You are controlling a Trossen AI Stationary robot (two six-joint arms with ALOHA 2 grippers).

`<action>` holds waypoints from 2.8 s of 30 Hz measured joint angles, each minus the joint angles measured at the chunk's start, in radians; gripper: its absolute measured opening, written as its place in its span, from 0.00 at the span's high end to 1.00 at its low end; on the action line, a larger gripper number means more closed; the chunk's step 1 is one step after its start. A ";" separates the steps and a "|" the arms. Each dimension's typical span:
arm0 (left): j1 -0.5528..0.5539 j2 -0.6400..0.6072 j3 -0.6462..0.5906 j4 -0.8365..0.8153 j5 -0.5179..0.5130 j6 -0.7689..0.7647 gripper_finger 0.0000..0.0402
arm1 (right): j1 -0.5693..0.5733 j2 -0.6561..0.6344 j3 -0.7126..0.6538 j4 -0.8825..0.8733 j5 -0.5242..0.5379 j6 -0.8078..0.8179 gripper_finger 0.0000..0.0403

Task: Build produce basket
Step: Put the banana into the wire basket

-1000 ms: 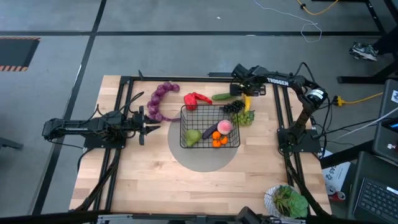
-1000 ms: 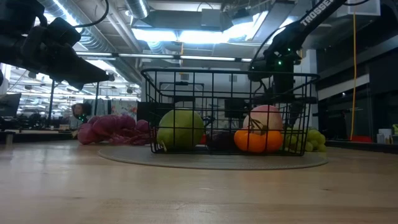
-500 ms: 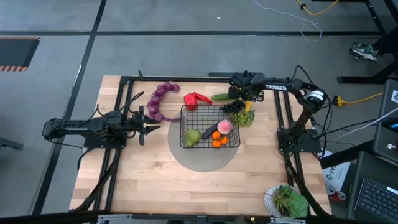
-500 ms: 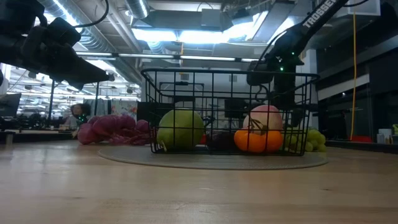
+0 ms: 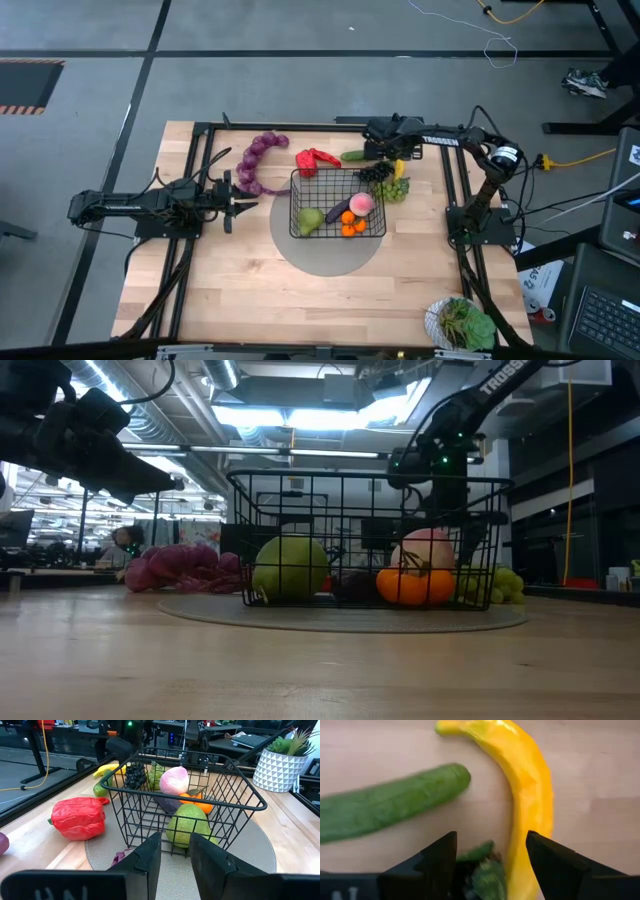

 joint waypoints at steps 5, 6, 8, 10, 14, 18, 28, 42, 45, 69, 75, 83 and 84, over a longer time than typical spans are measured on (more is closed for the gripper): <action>0.000 0.000 0.000 0.000 0.000 0.000 0.76 | 0.012 -0.001 -0.011 -0.070 0.024 0.028 0.40; 0.000 0.000 0.000 0.000 0.000 0.000 0.76 | 0.011 -0.001 -0.021 -0.077 0.026 0.041 0.40; 0.000 0.000 0.000 0.000 0.000 0.000 0.76 | 0.003 -0.001 -0.042 -0.100 0.025 0.068 0.40; 0.000 0.000 0.000 0.000 0.000 0.000 0.76 | -0.014 -0.001 -0.069 -0.085 -0.019 0.080 0.40; 0.000 0.000 0.000 0.000 0.000 0.000 0.76 | -0.057 -0.001 -0.138 0.052 -0.109 0.048 0.40; 0.000 0.000 0.000 0.000 0.000 0.000 0.76 | -0.093 -0.008 -0.215 0.174 -0.142 0.040 0.40; 0.000 0.000 0.000 0.000 0.000 0.000 0.76 | -0.120 -0.006 -0.226 0.211 -0.197 -0.071 0.63; 0.000 0.000 0.000 0.000 0.000 0.000 0.76 | -0.122 0.002 0.005 0.192 -0.109 -0.279 0.73; 0.000 0.000 0.000 0.000 0.000 0.000 0.76 | -0.116 0.001 0.065 0.170 -0.108 -0.317 0.73; 0.000 0.000 0.000 0.000 0.000 0.000 0.76 | 0.152 -0.003 0.574 0.008 -0.475 -0.907 0.73; 0.000 0.000 0.000 0.000 0.000 0.000 0.76 | 0.241 -0.003 0.607 -0.139 -0.511 -0.982 0.73; 0.000 0.000 0.000 0.000 0.000 0.000 0.76 | 0.348 -0.003 0.607 -0.222 -0.439 -1.024 0.72; 0.000 0.000 0.000 0.000 0.000 0.000 0.76 | 0.359 -0.003 0.607 -0.226 -0.424 -1.028 0.72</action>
